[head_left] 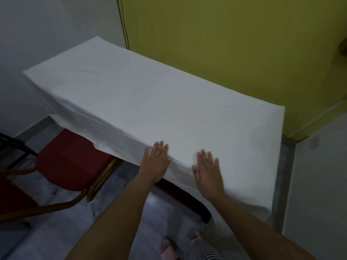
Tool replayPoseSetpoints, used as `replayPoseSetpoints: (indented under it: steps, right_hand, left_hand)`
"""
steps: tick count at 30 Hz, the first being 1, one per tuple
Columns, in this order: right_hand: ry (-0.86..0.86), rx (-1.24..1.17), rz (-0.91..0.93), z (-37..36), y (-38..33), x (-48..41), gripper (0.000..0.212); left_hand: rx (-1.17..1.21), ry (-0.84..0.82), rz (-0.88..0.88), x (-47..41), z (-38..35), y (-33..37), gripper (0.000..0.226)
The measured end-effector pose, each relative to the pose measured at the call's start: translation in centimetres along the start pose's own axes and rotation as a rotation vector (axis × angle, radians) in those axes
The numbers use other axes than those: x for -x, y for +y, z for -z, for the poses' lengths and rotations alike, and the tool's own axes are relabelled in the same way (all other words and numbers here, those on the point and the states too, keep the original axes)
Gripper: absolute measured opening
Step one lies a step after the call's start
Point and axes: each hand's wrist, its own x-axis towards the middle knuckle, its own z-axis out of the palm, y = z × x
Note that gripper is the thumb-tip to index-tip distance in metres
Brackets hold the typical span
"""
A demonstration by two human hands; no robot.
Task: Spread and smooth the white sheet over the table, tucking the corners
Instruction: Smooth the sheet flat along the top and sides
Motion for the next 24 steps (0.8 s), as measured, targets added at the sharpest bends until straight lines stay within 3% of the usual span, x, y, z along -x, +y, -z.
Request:
replayPoseSetpoints:
  steps: [6, 11, 17, 24]
  right_hand:
    - [0.041, -0.009, -0.279, 2.5, 4.4, -5.0, 0.057]
    - [0.005, 0.009, -0.31, 1.4, 3.6, -7.4, 0.061]
    - [-0.023, 0.024, -0.14, -0.2, -3.3, -11.7, 0.063]
    - [-0.061, 0.03, 0.029, -2.1, -13.1, -16.5, 0.063]
  left_hand:
    - [-0.014, 0.064, -0.052, -2.4, 0.3, 1.4, 0.058]
    - [0.018, 0.044, -0.066, -5.9, 1.1, 0.2, 0.058]
    - [0.02, 0.045, -0.076, -9.6, 2.9, -7.0, 0.058]
    - [0.033, 0.113, 0.094, -11.4, 4.5, -17.3, 0.059]
